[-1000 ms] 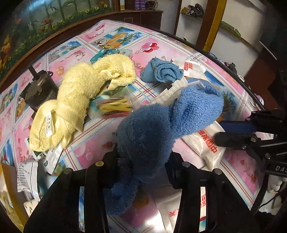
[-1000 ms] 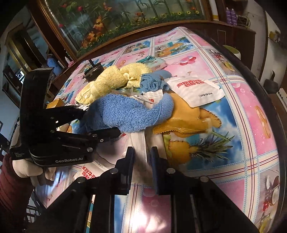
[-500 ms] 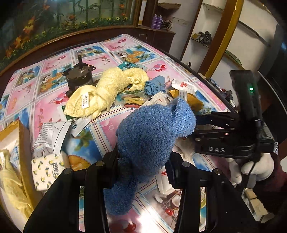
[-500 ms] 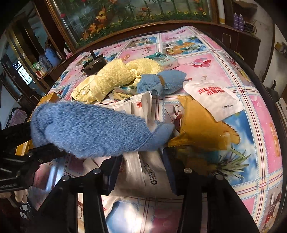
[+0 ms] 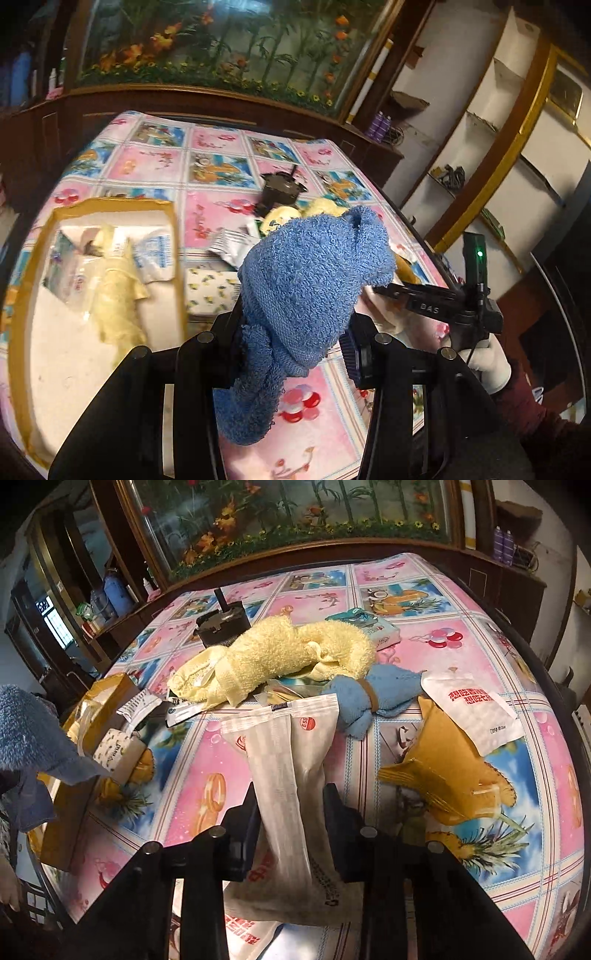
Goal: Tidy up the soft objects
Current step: 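Carry blue towel and white bag into the box and open both grippers, then grasp yellow snack packet with right gripper, then grasp white red-print packet with left gripper, carry to box while right lifts snack packet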
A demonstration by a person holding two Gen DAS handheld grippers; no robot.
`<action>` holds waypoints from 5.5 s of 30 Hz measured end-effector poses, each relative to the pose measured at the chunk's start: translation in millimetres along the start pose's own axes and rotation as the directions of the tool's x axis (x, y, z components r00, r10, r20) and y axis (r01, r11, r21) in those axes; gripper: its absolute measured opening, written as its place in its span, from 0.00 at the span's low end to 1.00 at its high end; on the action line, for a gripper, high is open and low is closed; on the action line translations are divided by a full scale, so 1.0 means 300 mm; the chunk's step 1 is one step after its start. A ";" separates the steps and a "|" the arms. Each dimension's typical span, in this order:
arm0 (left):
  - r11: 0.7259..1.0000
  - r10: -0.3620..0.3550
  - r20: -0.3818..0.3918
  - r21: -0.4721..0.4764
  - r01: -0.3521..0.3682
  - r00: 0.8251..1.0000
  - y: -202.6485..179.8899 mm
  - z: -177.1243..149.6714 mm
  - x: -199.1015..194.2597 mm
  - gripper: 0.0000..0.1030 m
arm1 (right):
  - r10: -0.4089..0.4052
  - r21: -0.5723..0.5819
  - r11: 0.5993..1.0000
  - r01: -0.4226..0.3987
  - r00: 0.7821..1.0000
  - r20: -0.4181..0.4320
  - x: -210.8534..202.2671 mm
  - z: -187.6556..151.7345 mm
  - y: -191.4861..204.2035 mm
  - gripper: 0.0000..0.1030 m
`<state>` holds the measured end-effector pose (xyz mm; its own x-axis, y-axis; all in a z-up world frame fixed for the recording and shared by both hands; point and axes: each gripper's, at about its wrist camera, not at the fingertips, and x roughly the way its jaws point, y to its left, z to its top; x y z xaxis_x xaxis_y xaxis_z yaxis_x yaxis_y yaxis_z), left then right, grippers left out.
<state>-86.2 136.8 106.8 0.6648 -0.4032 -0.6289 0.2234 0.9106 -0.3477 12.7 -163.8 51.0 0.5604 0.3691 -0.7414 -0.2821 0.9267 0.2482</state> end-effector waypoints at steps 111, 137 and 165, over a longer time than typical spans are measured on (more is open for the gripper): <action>0.998 0.046 0.056 -0.036 -0.045 0.997 -0.103 -0.170 0.006 0.98 | -0.035 0.219 0.976 0.017 0.996 0.079 -0.167 0.070 -0.284 0.42; 0.983 -0.011 -0.156 0.178 0.039 0.988 -0.313 -0.227 0.241 0.98 | 0.127 0.060 0.990 -0.125 0.992 -0.022 -0.119 0.005 -0.163 0.50; 0.940 0.083 -0.327 0.338 0.034 0.941 -0.439 -0.278 0.506 0.98 | -0.010 -0.038 0.999 0.006 0.993 -0.120 -0.133 -0.144 -0.187 0.65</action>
<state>-74.1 -51.8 -0.8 0.4117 -0.3332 -0.8482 0.4740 0.8732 -0.1130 -27.7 -233.7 39.6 0.4656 0.3485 -0.8135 -0.3087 0.9254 0.2198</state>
